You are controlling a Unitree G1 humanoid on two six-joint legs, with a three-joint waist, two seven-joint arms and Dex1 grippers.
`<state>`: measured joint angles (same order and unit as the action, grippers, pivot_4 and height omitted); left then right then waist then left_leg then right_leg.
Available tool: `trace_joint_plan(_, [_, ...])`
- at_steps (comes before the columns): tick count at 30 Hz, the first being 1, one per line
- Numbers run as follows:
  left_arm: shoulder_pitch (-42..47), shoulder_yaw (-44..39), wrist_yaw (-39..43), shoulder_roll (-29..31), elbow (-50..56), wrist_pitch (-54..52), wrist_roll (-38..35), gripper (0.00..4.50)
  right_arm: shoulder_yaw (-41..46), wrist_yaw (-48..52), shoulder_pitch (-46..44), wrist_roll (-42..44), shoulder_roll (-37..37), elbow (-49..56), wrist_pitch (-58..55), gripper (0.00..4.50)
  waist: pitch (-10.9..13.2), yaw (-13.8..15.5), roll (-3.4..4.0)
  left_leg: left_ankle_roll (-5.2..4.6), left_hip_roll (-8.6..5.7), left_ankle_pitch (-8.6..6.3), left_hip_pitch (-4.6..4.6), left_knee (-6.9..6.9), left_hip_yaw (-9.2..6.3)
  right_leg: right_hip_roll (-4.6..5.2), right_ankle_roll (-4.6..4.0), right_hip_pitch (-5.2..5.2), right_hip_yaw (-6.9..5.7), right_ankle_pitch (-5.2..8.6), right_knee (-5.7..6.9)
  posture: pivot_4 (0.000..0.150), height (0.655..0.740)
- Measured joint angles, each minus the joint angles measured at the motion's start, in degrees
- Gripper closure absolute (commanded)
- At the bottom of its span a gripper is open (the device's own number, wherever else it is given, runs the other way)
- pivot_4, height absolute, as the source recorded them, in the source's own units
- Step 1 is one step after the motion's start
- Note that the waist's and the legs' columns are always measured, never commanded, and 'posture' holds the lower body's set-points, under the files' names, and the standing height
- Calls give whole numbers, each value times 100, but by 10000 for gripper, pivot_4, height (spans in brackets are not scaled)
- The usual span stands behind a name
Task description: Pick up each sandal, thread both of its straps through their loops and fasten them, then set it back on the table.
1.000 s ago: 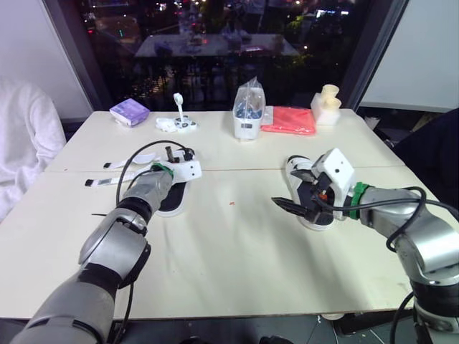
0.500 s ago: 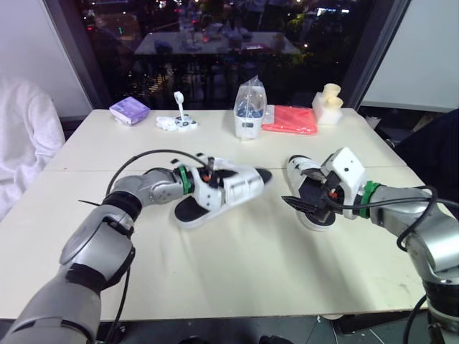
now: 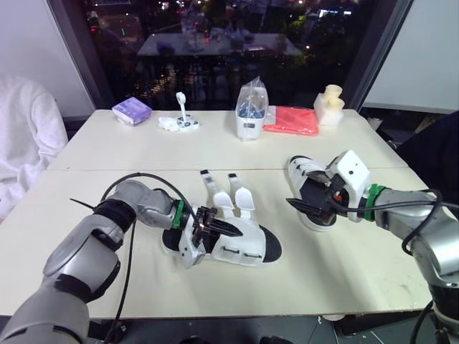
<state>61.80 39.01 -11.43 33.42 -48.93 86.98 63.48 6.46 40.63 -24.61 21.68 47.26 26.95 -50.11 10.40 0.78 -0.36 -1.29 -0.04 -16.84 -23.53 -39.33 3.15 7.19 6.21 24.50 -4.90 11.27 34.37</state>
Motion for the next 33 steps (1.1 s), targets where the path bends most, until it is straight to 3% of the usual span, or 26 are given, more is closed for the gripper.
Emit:
trace_joint_plan(6, [-78,4,-212,28,-20,6,136,44453,-5,-1,7,-7,0,0,1,0,0,0,0,0,0,0,0,-1,1,0,0,0,0,0,2,1500,7400])
trace_joint_plan(9, [-75,17,-184,18,-146,18,83,34885,-46,-2,6,-10,0,-3,14,0,0,-3,0,0,0,0,2,-1,1,0,0,0,0,0,4,1500,7400])
trace_joint_plan(13, [-75,97,80,8,-400,151,-56,13807,-95,-2,-13,-13,-1,-8,51,0,0,-4,0,0,0,0,3,-2,1,0,0,0,0,0,6,1500,7400])
trace_joint_plan(16, [-64,93,253,14,-503,243,-353,568,-120,-2,-15,-13,-1,-13,54,0,-2,-2,0,0,1,0,3,-2,-1,0,0,-1,0,0,5,1500,7400])
trace_joint_plan(21, [-65,136,675,178,-648,413,-786,568,-145,-2,-23,-15,-1,-25,68,0,-4,-26,0,0,2,0,9,-2,-1,0,0,-1,0,0,9,1500,7400])
trace_joint_plan(33, [-62,352,1751,1283,-1138,504,-2059,568,-185,6,-20,-52,-5,-152,213,0,-5,-26,1,1,6,1,14,-17,-10,0,0,-1,1,0,37,1500,7400])
